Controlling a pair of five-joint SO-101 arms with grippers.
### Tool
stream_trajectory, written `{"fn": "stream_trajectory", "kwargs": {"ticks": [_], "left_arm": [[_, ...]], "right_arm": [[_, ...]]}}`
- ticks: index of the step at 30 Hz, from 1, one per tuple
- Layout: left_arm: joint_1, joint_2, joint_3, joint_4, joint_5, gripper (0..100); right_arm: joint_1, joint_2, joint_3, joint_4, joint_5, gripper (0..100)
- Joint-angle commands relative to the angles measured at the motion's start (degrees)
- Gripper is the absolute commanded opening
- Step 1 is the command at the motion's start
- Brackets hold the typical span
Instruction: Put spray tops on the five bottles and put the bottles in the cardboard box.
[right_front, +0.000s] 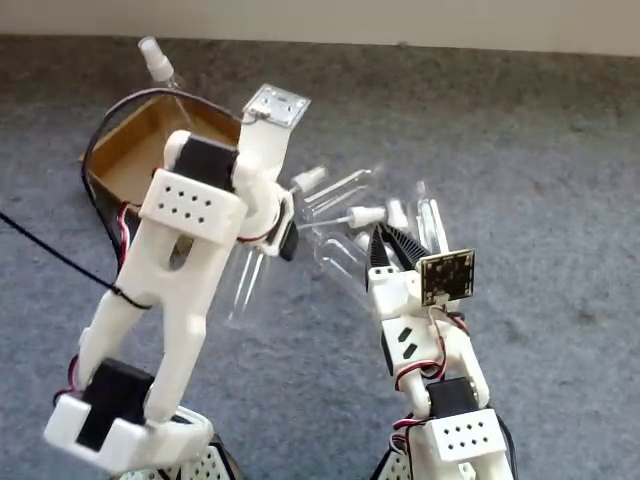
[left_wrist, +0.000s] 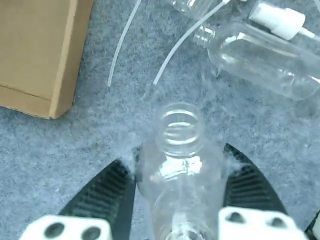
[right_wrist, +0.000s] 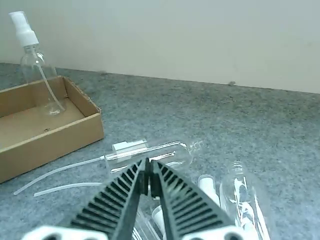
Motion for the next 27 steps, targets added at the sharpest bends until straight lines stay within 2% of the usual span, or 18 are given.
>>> {"fn": "stream_trajectory", "kwargs": {"ticks": [1, 5, 10, 14, 19, 22, 27], "left_arm": [[-0.3, -7.7, 4.5, 0.3, -3.3, 7], [-0.3, -14.0, 11.2, -2.2, -8.4, 7], [-0.4, -23.2, 22.9, -10.8, -10.9, 7], [-0.8, -30.9, 33.4, -20.7, -10.9, 7], [-7.0, -38.6, 44.3, -34.9, -10.7, 7], [-9.9, -40.2, 50.9, -44.6, -10.6, 7], [-10.1, -40.7, 61.0, -55.9, -10.5, 7]], "right_arm": [[0.2, -0.5, 9.9, 0.1, -0.3, 0.8], [0.2, -0.5, 9.9, 0.1, -0.3, 0.8], [0.2, -0.5, 9.9, 0.1, -0.4, 0.8], [0.2, -0.5, 9.9, 0.1, -0.4, 0.8], [0.2, -0.5, 9.9, 0.2, -0.4, 0.8], [0.2, -0.5, 9.9, 0.2, -0.4, 0.8], [0.2, -0.5, 9.9, 0.2, -0.4, 0.8]]}}
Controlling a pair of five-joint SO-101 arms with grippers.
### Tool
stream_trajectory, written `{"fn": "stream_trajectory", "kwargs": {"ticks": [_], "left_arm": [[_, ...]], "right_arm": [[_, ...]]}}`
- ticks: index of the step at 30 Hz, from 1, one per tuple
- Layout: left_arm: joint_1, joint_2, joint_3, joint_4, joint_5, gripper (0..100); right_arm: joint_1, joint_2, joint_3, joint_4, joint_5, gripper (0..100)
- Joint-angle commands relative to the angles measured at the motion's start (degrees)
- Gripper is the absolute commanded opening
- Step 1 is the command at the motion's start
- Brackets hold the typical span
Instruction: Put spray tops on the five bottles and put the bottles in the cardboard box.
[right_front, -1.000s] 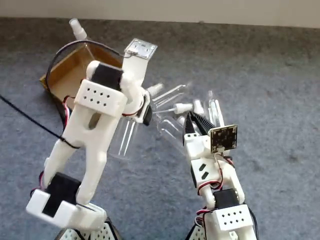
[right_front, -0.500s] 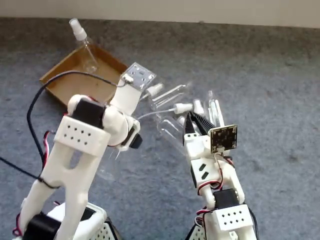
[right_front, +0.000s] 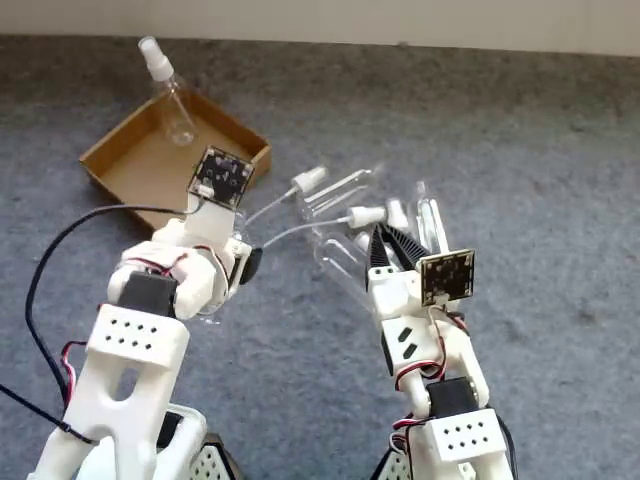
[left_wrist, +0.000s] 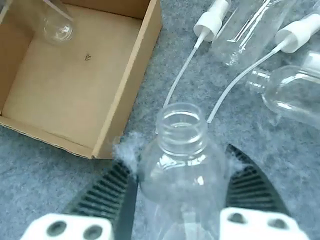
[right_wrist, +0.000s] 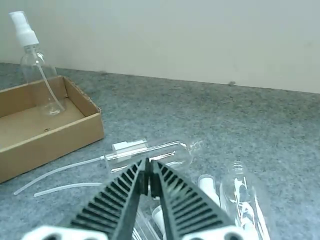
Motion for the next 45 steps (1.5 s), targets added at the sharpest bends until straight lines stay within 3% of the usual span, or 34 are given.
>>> {"fn": "stream_trajectory", "kwargs": {"ticks": [1, 9, 23, 30, 40, 45], "left_arm": [[0.0, -2.0, 4.8, -9.1, 0.0, 7], [2.1, -2.1, 13.1, -21.1, 0.0, 7], [1.9, -2.1, 17.5, -21.5, -0.4, 8], [1.7, -2.1, 18.1, -21.3, -2.4, 22], [2.2, -2.1, 18.9, -21.5, -2.1, 12], [1.8, -2.1, 17.5, -21.3, -2.3, 14]], "right_arm": [[0.3, -0.5, 9.9, 0.2, -0.4, 0.8], [0.2, -0.5, 9.9, 0.2, -0.2, 0.8], [-0.1, -0.5, 9.9, 0.4, -0.1, 0.8], [-0.1, -0.5, 9.9, 0.4, -0.1, 0.8], [-0.1, -0.5, 9.9, 0.5, -0.1, 0.8], [-0.1, -0.5, 9.9, 0.5, -0.1, 0.8]]}}
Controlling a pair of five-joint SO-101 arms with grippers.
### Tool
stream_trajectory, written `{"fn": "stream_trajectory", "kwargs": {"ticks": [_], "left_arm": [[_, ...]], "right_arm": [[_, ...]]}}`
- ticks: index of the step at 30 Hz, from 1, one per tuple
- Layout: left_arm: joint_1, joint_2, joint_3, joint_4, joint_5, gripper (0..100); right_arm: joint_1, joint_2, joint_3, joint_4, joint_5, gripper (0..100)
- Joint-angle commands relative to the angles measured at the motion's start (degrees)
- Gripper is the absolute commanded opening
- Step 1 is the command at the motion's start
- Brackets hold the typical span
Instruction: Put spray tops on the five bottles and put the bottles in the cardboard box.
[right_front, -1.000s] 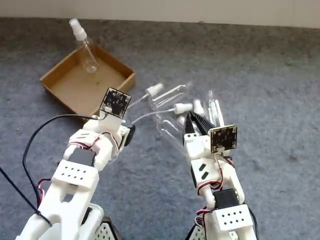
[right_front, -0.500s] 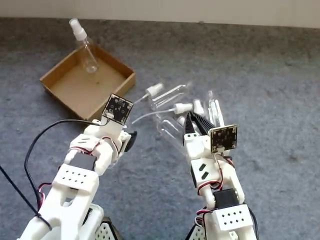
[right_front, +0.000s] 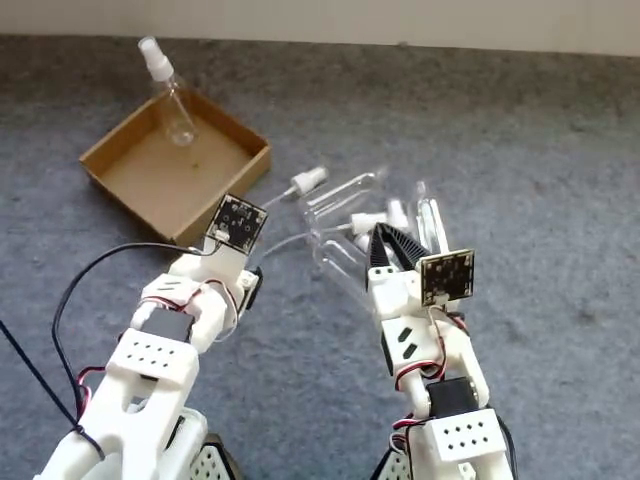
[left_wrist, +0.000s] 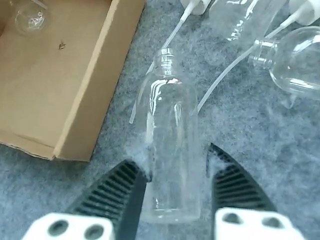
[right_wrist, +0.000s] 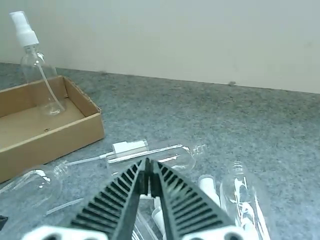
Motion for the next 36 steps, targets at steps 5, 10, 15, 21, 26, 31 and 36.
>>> {"fn": "stream_trajectory", "kwargs": {"ticks": [5, 10, 15, 21, 26, 31, 36], "left_arm": [[0.1, -0.2, -12.3, 7.9, -0.4, 19], [0.3, 1.3, -28.6, 23.6, -3.0, 19], [0.1, 14.6, -40.5, 33.8, -5.1, 19], [0.2, 29.1, -48.9, 34.6, -5.1, 19], [0.1, 39.5, -54.8, 34.7, -5.0, 19], [0.1, 48.8, -61.6, 38.1, -4.8, 19], [-0.4, 57.7, -69.8, 43.2, -4.7, 19]], "right_arm": [[0.0, -0.5, 9.9, 0.5, -0.1, 0.8], [0.0, -0.5, 9.9, 0.5, -0.1, 0.8], [0.0, -0.5, 9.9, 0.5, -0.1, 0.8], [0.0, -0.5, 9.9, 0.5, -0.1, 0.8], [0.0, -0.5, 9.9, 0.5, -0.1, 0.8], [0.0, -0.5, 9.9, 0.5, -0.1, 0.8], [0.0, -0.5, 9.9, 0.5, -0.1, 0.8]]}}
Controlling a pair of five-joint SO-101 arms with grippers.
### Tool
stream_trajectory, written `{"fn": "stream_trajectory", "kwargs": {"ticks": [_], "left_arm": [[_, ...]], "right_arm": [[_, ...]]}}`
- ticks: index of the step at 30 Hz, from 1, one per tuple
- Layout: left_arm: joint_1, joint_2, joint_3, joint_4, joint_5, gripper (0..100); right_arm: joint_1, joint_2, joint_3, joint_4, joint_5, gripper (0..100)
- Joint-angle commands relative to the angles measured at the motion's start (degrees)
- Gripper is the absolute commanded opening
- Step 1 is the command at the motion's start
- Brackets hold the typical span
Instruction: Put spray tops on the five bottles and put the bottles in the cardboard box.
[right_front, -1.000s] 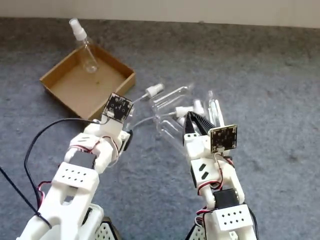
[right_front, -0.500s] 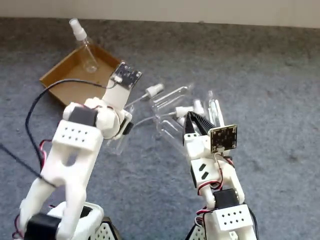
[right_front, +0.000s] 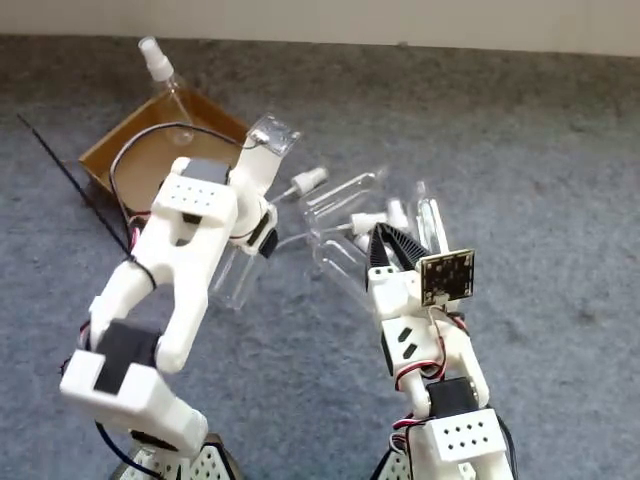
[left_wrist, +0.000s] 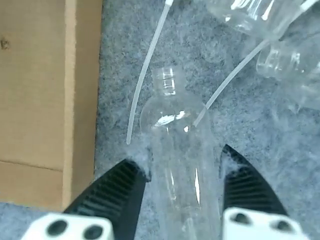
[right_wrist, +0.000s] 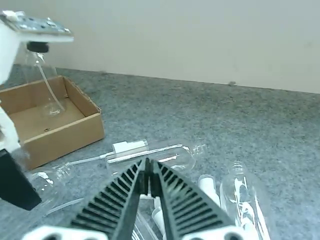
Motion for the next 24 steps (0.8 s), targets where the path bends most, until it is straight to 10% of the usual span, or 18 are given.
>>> {"fn": "stream_trajectory", "kwargs": {"ticks": [1, 24], "left_arm": [[-0.6, 3.8, -7.8, 3.5, -0.1, 19], [-0.7, 19.1, -19.2, 11.5, 2.2, 19]], "right_arm": [[0.0, -0.5, 9.9, 0.5, -0.1, 0.8], [0.1, -0.5, 9.9, 0.5, -0.1, 0.8]]}}
